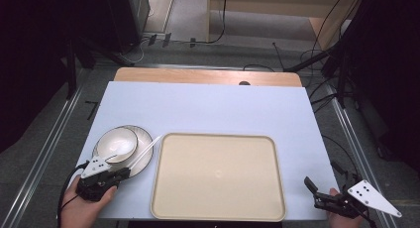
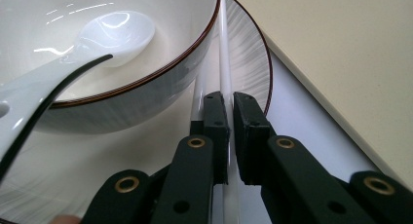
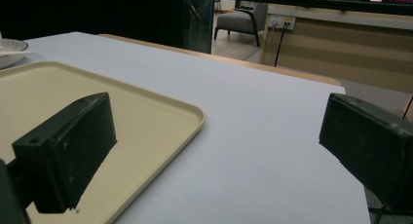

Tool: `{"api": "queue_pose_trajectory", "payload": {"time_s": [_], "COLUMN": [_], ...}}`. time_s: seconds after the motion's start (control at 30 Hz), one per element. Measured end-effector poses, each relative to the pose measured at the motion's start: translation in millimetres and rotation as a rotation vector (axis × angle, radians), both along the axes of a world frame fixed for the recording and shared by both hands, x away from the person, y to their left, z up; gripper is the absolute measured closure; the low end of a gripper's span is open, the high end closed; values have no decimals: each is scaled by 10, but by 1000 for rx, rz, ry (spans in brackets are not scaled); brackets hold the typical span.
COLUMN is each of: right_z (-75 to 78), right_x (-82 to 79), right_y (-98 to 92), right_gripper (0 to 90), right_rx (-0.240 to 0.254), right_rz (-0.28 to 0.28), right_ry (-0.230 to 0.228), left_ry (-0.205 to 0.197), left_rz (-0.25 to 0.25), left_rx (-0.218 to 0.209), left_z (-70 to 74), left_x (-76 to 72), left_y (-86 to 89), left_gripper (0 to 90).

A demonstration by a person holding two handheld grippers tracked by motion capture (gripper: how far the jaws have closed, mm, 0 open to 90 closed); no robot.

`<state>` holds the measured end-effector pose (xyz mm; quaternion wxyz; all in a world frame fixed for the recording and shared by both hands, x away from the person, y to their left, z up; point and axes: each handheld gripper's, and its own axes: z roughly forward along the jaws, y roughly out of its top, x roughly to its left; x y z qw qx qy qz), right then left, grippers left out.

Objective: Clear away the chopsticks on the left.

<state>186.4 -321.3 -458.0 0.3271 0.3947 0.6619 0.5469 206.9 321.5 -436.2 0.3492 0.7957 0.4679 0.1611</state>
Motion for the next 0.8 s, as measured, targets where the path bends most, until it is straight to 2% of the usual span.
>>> {"api": "queue_pose_trajectory", "payload": {"time_s": [0.4, 0.67, 0.8], "right_z": [3, 6, 8], "right_x": [-3, -7, -11], "right_y": [-19, -19, -22], "right_gripper": [2, 2, 2], "right_rx": [3, 5, 5], "right_rz": [-6, -6, -7], "right_ry": [-6, -5, -7], "left_ry": [-18, -15, -2], "left_rz": [3, -7, -12], "left_rx": [-5, -14, -56], "left_z": [49, 63, 91], "left_x": [-13, -15, -27], "left_y": [-26, -85, -166], "left_gripper": [862, 862, 862]}}
